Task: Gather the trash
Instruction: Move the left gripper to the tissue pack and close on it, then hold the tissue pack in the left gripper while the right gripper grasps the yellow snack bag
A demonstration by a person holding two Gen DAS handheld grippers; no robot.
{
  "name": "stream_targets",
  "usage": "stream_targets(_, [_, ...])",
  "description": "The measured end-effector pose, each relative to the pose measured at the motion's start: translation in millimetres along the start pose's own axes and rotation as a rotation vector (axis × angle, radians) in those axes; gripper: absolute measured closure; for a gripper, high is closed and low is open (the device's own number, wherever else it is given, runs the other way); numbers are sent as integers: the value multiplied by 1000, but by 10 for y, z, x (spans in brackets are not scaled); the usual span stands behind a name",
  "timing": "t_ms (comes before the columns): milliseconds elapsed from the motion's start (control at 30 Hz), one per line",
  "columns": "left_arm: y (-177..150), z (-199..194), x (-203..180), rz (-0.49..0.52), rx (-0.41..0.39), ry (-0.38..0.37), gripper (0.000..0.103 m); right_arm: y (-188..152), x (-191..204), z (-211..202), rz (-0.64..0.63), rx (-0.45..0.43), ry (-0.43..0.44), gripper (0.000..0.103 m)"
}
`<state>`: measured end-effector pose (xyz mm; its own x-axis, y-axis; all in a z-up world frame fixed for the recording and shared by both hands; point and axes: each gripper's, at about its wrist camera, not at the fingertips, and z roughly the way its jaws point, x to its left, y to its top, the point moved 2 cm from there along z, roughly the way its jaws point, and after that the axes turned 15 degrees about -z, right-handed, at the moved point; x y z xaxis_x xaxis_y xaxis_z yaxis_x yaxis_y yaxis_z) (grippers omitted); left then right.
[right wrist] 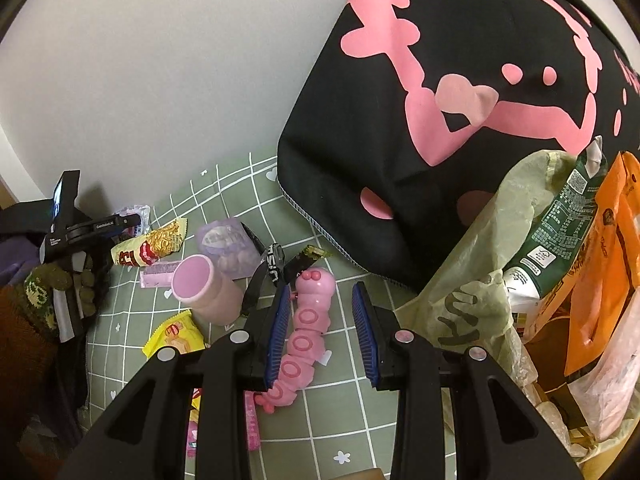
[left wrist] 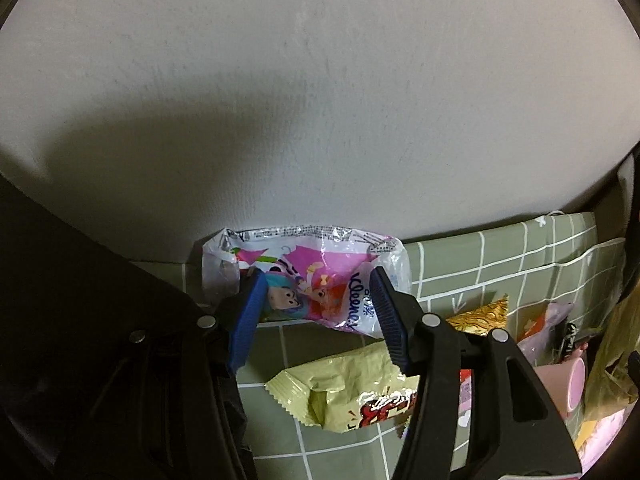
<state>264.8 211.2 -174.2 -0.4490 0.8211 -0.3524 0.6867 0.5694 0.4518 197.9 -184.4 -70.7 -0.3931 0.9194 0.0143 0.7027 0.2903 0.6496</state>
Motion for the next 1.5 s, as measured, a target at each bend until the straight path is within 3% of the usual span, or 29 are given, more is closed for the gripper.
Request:
stream_targets(33, [-7, 32, -44, -6, 6, 5, 53, -7, -4, -1, 3, 1, 1, 72])
stream_targets(100, [-13, 61, -68, -23, 32, 2, 65, -18, -6, -9, 5, 1, 3, 72])
stream_targets(133, [-3, 54, -46, -34, 53, -10, 76, -20, -9, -14, 5, 1, 4, 72])
stream_targets(333, [-172, -49, -157, -14, 126, -91, 86, 2, -8, -25, 9, -9, 14, 72])
stream_targets(633, [-343, -666, -84, -74, 59, -163, 87, 201, 450, 116, -115, -24, 117, 72])
stream_targets(800, [-366, -894, 14, -94, 2, -100, 87, 380, 943, 348, -264, 22, 219, 72])
stream_targets(1000, [-529, -1121, 247, -93, -37, -75, 87, 609, 1453, 765, -195, 98, 344, 72])
stream_targets(1100, [-685, -1178, 342, -116, -14, -112, 87, 722, 1693, 979, -191, 121, 343, 72])
stream_targets(1200, [-823, -1199, 429, -99, 10, -76, 87, 880, 1823, 1197, -223, 134, 295, 72])
stream_targets(1500, [-1197, -1190, 367, -54, 92, -54, 87, 1088, 2139, 1522, -418, 180, 323, 72])
